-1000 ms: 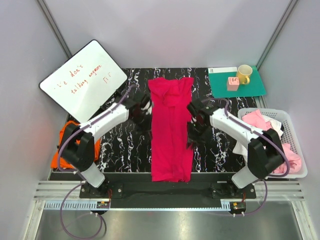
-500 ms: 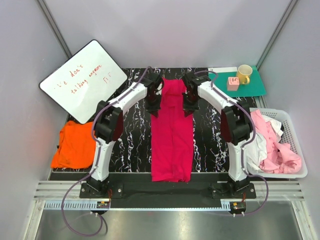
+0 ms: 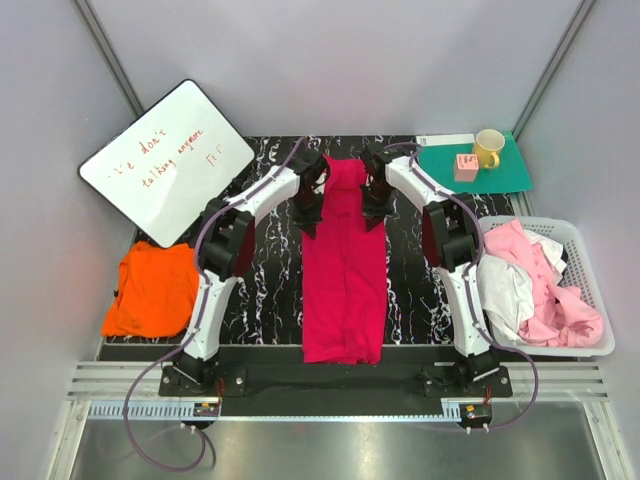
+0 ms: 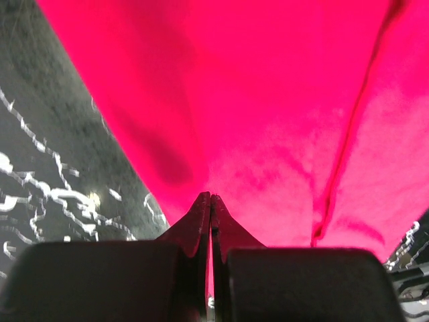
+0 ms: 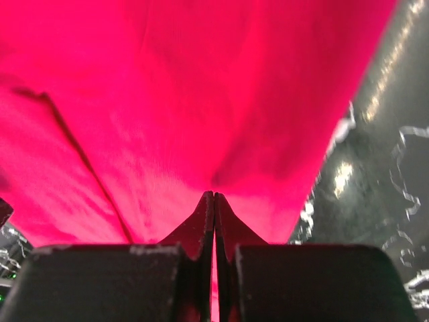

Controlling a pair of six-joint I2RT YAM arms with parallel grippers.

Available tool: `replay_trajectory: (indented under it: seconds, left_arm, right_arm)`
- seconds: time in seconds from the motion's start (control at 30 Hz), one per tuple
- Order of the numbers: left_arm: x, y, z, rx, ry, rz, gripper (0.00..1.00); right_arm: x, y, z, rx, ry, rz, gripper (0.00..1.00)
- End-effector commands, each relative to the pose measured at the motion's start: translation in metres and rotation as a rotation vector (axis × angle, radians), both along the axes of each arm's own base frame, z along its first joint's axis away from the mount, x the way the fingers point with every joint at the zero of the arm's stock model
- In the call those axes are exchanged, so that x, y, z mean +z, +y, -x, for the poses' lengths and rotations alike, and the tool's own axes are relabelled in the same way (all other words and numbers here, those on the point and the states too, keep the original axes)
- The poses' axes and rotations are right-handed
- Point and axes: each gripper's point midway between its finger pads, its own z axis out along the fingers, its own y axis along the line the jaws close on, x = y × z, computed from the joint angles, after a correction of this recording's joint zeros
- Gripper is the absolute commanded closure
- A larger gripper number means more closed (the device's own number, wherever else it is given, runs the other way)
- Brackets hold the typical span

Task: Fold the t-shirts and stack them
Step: Grab the bottom of the folded rectangular tshirt with both arms

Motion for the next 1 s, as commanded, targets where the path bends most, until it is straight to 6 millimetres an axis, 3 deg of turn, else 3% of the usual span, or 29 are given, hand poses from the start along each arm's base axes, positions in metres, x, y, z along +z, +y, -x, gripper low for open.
replay_trajectory:
  seconds: [0.0, 0.13, 0.27, 0.33, 0.53, 0.7, 0.8, 0.87, 0.93, 0.97]
  left_arm:
    - [-0.012, 0.001, -0.014, -0.003, 0.004, -0.004, 1.0]
    - [-0.027, 0.001, -0.024, 0.036, 0.039, 0.01, 1.0]
    - [-0.027, 0.002, -0.043, 0.089, 0.027, 0.042, 1.0]
    - [-0.029, 0.002, -0.056, 0.129, 0.022, 0.067, 1.0]
    - [-0.024, 0.001, -0.092, 0.222, 0.001, 0.179, 1.0]
    - [-0.015, 0.009, -0.115, 0.257, -0.045, 0.228, 1.0]
    - [-0.006, 0.009, -0.115, 0.226, -0.059, 0.247, 1.0]
    - [0.012, 0.007, -0.113, 0.207, -0.081, 0.275, 1.0]
    - [0.05, -0.001, -0.113, 0.18, -0.136, 0.341, 1.0]
    - [0.05, 0.001, -0.105, 0.179, -0.127, 0.339, 0.99]
  right_arm:
    - [-0.001, 0.007, -0.004, 0.02, 0.042, -0.029, 1.0]
    - [-0.011, 0.006, -0.009, 0.006, 0.078, -0.024, 1.0]
    - [-0.011, 0.008, -0.028, 0.009, 0.05, -0.037, 1.0]
    - [-0.024, 0.006, -0.029, 0.007, 0.077, -0.035, 1.0]
    - [-0.033, -0.002, -0.061, -0.036, 0.009, -0.042, 1.0]
    - [-0.025, -0.008, -0.097, -0.067, -0.117, -0.071, 1.0]
    - [-0.01, -0.005, -0.115, -0.054, -0.199, -0.099, 1.0]
    - [0.004, -0.003, -0.118, -0.032, -0.23, -0.113, 1.0]
    - [0.043, -0.001, -0.121, -0.024, -0.294, -0.141, 0.97]
    - [0.054, -0.003, -0.119, -0.026, -0.305, -0.142, 0.92]
